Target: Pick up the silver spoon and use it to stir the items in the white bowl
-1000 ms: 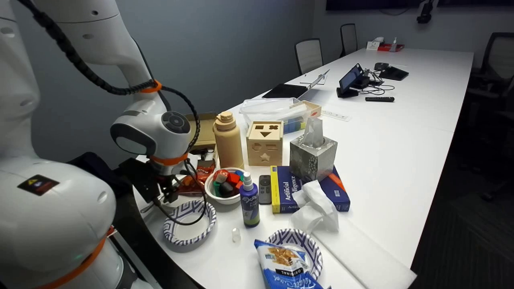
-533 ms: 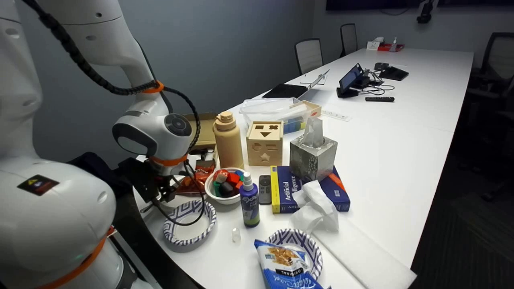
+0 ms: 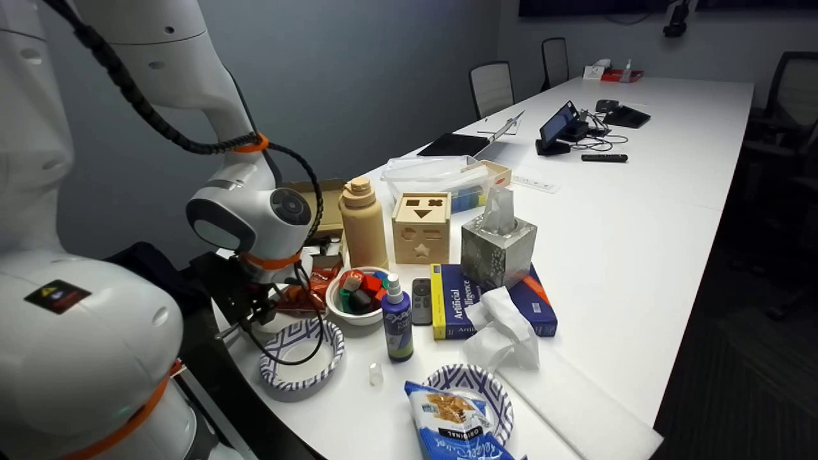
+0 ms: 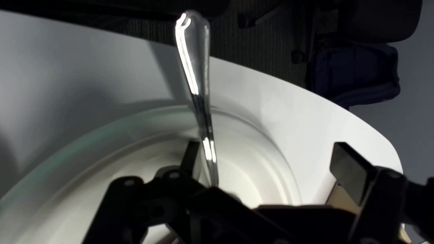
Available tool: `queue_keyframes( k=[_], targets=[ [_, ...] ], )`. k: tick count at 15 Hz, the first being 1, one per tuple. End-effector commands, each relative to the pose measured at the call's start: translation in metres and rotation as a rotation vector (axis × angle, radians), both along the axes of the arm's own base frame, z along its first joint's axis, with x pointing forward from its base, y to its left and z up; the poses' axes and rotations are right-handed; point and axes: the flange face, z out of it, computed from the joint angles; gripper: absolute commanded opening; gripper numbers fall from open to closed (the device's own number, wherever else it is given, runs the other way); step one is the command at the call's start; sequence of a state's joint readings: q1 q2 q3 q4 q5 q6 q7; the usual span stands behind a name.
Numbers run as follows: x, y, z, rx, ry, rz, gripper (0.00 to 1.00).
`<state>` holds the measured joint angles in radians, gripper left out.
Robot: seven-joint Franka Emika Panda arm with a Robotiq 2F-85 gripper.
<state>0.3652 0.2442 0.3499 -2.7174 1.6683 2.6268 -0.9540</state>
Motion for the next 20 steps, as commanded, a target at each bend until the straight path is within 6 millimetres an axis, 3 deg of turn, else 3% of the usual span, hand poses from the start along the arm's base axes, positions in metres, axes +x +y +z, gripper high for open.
queue_keyframes(
  k=[1, 6, 10, 17, 20],
  targets=[
    [0.0029, -0.0023, -0.0071, 0.033, 0.023, -0.015, 0.7],
    [0.0043, -0.0067, -0.011, 0.044, 0.045, -0.033, 0.28],
    [0.0043, -0.0104, -0.0134, 0.048, 0.053, -0.046, 0.01],
    [0.0069, -0.0109, -0.0135, 0.07, 0.063, -0.054, 0.01],
    [0.0105, -0.009, -0.0048, 0.085, 0.054, -0.052, 0.01]
  ],
)
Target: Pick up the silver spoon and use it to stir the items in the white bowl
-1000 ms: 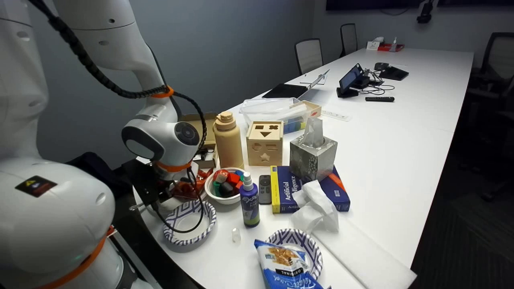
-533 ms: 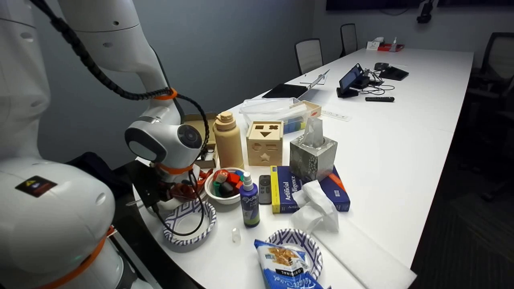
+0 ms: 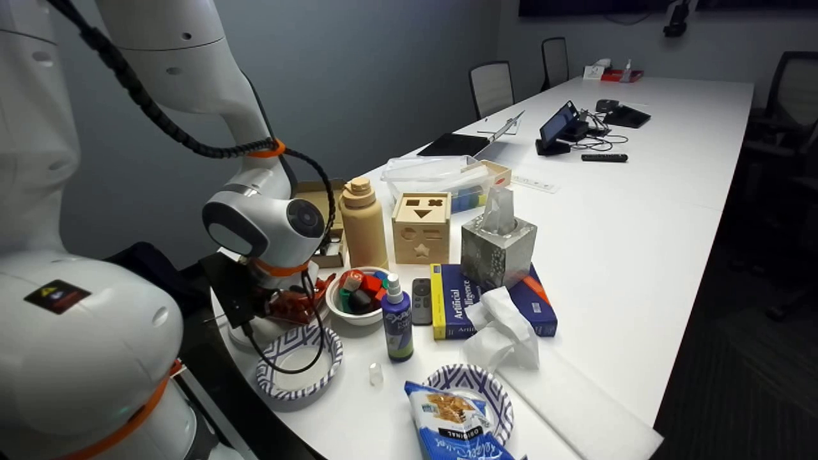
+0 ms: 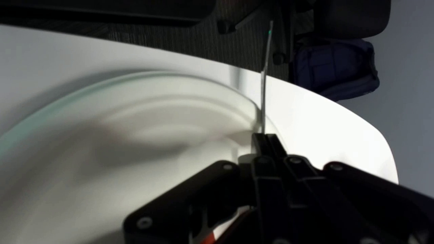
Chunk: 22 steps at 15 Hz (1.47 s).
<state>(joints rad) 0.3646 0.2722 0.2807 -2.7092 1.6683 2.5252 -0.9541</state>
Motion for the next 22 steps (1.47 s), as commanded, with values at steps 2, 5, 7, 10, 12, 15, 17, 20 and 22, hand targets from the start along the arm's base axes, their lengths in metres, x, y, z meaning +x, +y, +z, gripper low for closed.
queue_keyframes(
  k=[2, 5, 7, 10, 12, 15, 17, 20, 22],
  targets=[
    [0.007, 0.001, 0.017, 0.021, -0.017, 0.001, 0.01],
    [0.009, 0.003, 0.042, 0.001, -0.006, 0.023, 0.01],
    [0.012, 0.003, 0.061, -0.055, 0.012, 0.036, 0.01],
    [0.015, -0.014, 0.059, -0.207, 0.058, 0.017, 0.01],
    [0.035, -0.017, 0.053, -0.297, 0.088, 0.002, 0.01],
    [0.047, -0.029, 0.056, -0.434, 0.107, -0.018, 0.01],
    [0.056, -0.036, 0.066, -0.51, 0.111, -0.025, 0.01],
    [0.057, -0.045, 0.106, -0.609, 0.115, -0.02, 0.01],
    [0.061, -0.042, 0.14, -0.624, 0.123, 0.017, 0.01]
  ],
)
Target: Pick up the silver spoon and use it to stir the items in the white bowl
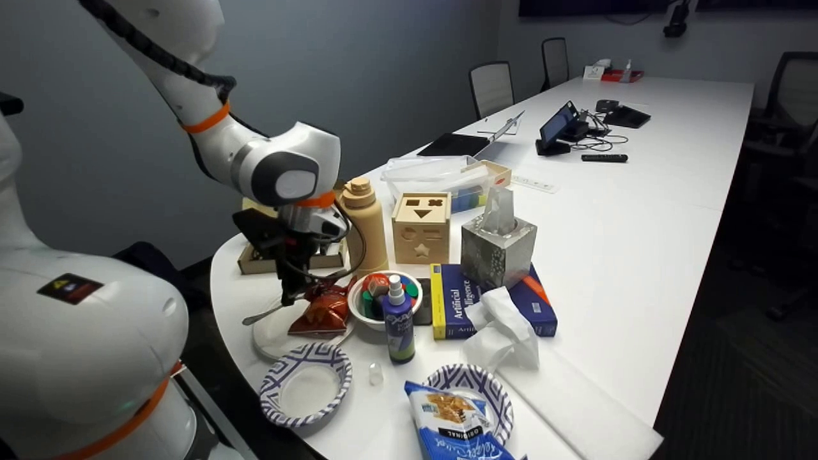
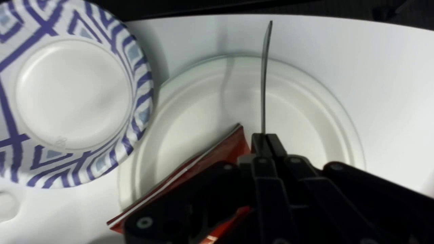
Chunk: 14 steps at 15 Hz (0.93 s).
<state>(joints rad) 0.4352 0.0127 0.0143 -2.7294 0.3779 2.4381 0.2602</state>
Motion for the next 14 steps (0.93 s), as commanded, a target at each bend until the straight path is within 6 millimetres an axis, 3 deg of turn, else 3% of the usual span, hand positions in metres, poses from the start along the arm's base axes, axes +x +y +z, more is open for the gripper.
queue_keyframes(
  k=[1, 4, 7, 11, 14],
  targets=[
    [-0.005, 0.005, 0.076, -0.011, 0.006, 0.023, 0.01],
    [-0.008, 0.014, 0.126, 0.0, 0.008, 0.035, 0.01],
    [-0.007, 0.011, 0.153, -0.072, 0.036, -0.019, 0.01],
    [0.003, -0.007, 0.143, -0.237, 0.098, -0.083, 0.01],
    [0.01, -0.019, 0.116, -0.309, 0.152, -0.09, 0.01]
  ],
)
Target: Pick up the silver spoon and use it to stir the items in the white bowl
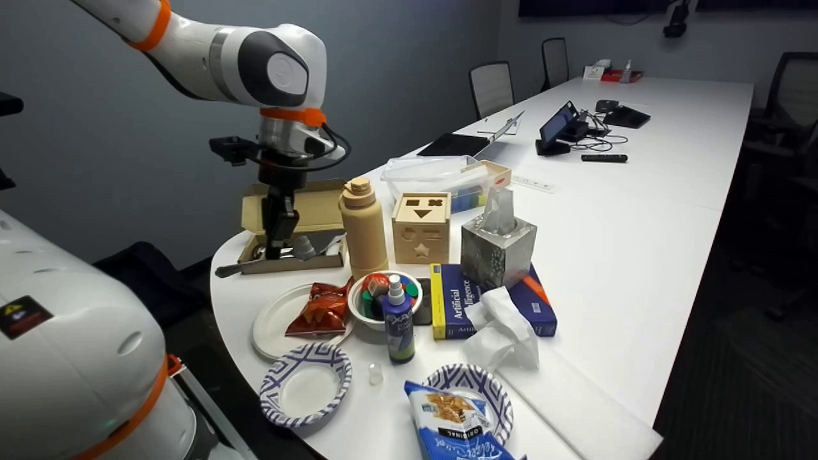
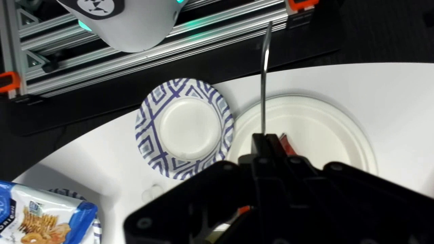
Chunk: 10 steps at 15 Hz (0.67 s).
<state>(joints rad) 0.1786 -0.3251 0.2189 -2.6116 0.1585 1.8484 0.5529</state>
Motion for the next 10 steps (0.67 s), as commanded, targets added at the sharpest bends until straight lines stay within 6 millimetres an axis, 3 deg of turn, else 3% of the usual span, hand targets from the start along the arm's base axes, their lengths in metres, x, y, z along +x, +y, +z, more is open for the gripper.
queue_keyframes(
  k=[1, 6, 10],
  targets=[
    [0.015, -0.008, -0.028, -0.103, 0.069, -0.016, 0.01],
    [0.03, -0.02, -0.068, -0.168, 0.119, -0.006, 0.01],
    [0.051, -0.024, -0.086, -0.203, 0.123, -0.001, 0.01]
  ],
)
